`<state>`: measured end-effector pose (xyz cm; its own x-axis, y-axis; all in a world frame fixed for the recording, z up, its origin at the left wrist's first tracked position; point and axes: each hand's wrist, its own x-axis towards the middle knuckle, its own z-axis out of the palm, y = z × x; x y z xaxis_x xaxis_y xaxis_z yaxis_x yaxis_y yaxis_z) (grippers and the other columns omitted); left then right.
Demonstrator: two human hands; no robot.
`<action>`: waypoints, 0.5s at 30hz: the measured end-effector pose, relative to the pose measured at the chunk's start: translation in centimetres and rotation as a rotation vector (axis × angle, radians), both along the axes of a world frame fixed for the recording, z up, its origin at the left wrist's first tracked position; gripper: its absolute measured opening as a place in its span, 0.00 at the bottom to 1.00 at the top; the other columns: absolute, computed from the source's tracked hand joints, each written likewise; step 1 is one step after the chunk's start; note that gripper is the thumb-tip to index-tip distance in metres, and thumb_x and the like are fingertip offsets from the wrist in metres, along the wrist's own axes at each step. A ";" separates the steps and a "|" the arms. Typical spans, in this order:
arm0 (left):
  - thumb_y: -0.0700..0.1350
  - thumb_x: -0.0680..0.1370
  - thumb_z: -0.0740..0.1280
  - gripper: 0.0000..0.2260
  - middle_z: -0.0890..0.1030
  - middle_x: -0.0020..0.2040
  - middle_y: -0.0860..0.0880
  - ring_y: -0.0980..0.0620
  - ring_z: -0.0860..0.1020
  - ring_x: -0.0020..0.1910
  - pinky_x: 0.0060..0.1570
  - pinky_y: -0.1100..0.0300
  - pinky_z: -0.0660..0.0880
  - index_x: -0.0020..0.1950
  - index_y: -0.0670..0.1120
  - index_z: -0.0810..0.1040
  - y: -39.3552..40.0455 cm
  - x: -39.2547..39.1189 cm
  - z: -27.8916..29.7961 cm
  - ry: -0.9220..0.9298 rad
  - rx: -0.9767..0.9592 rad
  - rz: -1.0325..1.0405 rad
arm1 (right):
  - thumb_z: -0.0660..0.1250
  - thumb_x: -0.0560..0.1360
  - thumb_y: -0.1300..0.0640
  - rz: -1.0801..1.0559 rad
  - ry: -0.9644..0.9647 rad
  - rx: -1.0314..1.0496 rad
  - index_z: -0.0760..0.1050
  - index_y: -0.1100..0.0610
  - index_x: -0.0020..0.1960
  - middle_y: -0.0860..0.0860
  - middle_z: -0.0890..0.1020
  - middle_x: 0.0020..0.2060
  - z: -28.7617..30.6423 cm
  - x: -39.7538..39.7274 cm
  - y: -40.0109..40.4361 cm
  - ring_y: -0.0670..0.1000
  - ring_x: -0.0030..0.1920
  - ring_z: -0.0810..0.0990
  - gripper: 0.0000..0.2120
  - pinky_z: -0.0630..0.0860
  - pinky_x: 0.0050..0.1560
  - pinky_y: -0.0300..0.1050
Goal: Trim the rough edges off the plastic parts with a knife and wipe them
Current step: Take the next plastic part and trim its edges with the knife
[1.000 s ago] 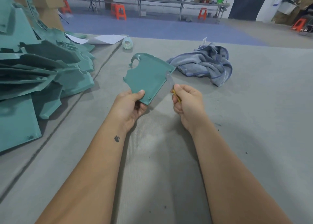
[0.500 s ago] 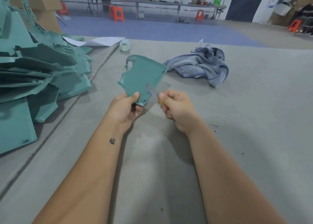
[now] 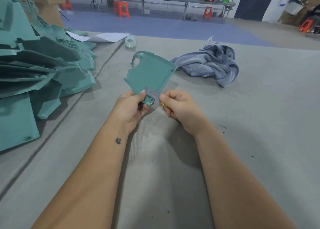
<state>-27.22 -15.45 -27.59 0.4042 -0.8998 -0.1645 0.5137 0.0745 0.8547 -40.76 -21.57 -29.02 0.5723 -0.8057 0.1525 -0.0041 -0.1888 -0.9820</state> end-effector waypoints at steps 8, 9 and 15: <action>0.34 0.81 0.59 0.10 0.82 0.34 0.51 0.60 0.75 0.26 0.22 0.70 0.68 0.48 0.43 0.78 0.2 0.3 -0.1 -0.039 0.010 -0.100 | 0.59 0.82 0.58 -0.272 -0.354 0.363 0.72 0.58 0.39 0.48 0.70 0.23 0.5 -0.7 -1.0 0.44 0.20 0.58 0.13 0.54 0.19 0.34; 0.34 0.81 0.59 0.09 0.82 0.33 0.51 0.60 0.75 0.26 0.22 0.70 0.68 0.48 0.43 0.78 0.2 0.2 -0.1 -0.041 0.015 -0.091 | 0.59 0.82 0.58 -0.257 -0.376 0.376 0.72 0.58 0.39 0.48 0.70 0.24 0.5 -0.9 -1.0 0.44 0.20 0.58 0.13 0.55 0.19 0.35; 0.34 0.81 0.59 0.09 0.80 0.31 0.49 0.58 0.75 0.25 0.22 0.70 0.68 0.45 0.41 0.77 0.0 0.3 0.0 0.026 -0.002 -0.026 | 0.62 0.80 0.61 0.092 -0.008 0.104 0.75 0.57 0.35 0.50 0.72 0.22 0.6 -0.8 0.2 0.43 0.19 0.63 0.14 0.58 0.20 0.33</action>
<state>-26.97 -15.43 -27.56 0.3763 -0.9102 -0.1730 0.5380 0.0626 0.8406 -41.53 -21.40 -28.46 0.6435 -0.7616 0.0759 0.0166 -0.0853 -0.9962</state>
